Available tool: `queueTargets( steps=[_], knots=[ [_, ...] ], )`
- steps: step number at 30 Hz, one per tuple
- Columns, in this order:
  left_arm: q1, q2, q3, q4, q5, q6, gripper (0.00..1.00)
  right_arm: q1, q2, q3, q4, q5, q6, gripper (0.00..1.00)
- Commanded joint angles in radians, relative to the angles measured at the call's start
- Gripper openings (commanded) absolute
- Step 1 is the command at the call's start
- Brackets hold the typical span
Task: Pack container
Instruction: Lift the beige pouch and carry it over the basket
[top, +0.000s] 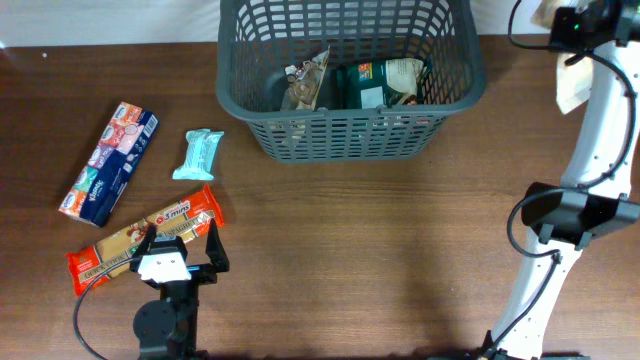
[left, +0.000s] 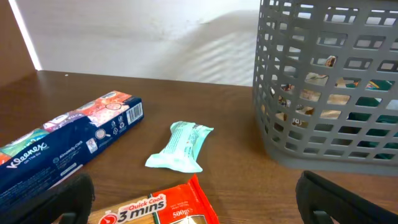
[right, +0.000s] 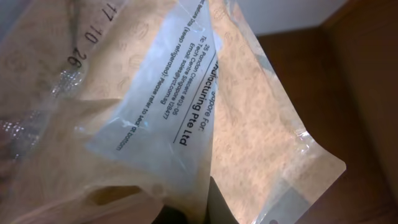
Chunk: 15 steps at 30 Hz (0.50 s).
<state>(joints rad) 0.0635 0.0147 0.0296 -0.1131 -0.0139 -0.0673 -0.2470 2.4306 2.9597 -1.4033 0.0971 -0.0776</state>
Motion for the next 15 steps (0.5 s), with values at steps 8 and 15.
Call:
queueTargets(
  steps=[8, 15],
  knots=[
    [-0.002, -0.010, -0.005, 0.000, 0.010, 0.016, 0.99, 0.126, -0.212, 0.129, -0.007, -0.161, 0.007, 0.04],
    [-0.002, -0.010, -0.005, 0.000, 0.010, 0.016, 0.99, 0.285, -0.222, 0.129, -0.006, -0.179, 0.003, 0.04]
  ],
)
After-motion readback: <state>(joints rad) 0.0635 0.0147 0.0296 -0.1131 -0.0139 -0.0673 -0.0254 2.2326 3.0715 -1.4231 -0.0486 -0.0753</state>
